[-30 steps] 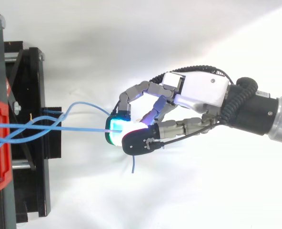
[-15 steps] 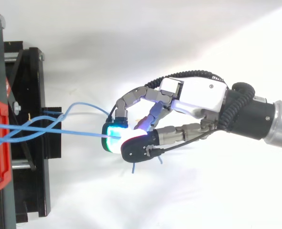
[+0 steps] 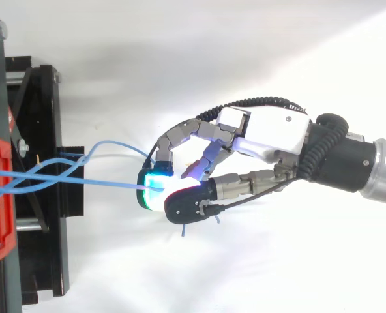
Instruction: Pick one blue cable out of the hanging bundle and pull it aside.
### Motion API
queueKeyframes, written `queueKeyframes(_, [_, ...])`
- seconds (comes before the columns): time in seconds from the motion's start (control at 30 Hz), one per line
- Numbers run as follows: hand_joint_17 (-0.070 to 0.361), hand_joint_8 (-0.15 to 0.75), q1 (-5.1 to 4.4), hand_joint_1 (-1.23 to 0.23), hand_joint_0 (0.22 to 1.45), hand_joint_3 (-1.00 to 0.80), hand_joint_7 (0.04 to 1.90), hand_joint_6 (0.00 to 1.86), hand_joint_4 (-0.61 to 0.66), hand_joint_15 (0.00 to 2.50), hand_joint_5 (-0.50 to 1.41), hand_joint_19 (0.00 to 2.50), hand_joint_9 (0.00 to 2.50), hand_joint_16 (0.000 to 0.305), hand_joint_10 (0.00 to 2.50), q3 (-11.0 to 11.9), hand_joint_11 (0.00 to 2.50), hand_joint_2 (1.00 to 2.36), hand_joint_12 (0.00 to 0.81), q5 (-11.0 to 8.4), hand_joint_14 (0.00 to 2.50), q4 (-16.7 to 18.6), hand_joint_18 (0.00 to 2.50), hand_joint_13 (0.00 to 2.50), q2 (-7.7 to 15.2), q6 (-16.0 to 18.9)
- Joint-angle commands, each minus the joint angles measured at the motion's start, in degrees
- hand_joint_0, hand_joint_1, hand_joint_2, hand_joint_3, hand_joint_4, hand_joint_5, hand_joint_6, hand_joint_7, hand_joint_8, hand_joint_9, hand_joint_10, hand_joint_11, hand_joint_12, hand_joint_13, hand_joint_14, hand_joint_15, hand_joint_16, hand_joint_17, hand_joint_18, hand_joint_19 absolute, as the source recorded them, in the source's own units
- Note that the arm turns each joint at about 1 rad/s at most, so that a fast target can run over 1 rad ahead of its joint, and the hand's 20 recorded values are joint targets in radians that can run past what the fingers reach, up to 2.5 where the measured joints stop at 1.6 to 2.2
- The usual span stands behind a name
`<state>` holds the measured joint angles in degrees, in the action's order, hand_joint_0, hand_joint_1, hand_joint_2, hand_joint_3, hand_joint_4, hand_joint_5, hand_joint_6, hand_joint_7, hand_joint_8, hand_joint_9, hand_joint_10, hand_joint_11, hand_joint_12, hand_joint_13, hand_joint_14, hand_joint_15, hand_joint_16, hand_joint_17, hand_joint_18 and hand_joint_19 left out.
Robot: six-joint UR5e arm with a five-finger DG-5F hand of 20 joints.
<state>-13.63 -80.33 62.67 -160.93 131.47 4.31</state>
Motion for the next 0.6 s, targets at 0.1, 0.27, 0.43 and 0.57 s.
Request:
queueKeyframes(0.1, [0.151, 0.311, 0.01, -0.74, 0.51, -0.07, 1.07, 0.89, -0.2, 0.63, -0.02, 0.41, 1.23, 0.067, 0.02, 0.0, 0.61, 1.31, 0.424, 0.0, 0.02, 0.0, 0.88, 0.97, 0.0, 0.0])
queueKeyframes(0.27, [0.15, 0.31, 0.01, -0.74, 0.51, -0.07, 1.08, 0.89, -0.19, 0.63, -0.02, 0.42, 1.23, 0.067, 0.02, 0.0, 0.61, 1.31, 0.426, 0.0, 0.02, 0.0, 0.88, 0.98, 0.0, 0.0])
queueKeyframes(0.43, [0.151, 0.312, -0.08, -0.74, 0.51, -0.07, 1.08, 0.89, -0.19, 0.63, -0.02, 0.41, 1.23, 0.067, 0.02, 0.0, 0.61, 1.31, 0.426, 0.0, 0.02, 0.0, 0.88, 0.98, 0.0, 0.0])
queueKeyframes(0.57, [0.151, 0.312, -0.08, -0.74, 0.51, -0.07, 1.07, 0.89, -0.19, 0.63, -0.02, 0.42, 1.23, 0.067, 0.02, 0.0, 0.61, 1.29, 0.424, 0.0, 0.02, 0.0, 0.88, 0.98, 0.0, 0.0])
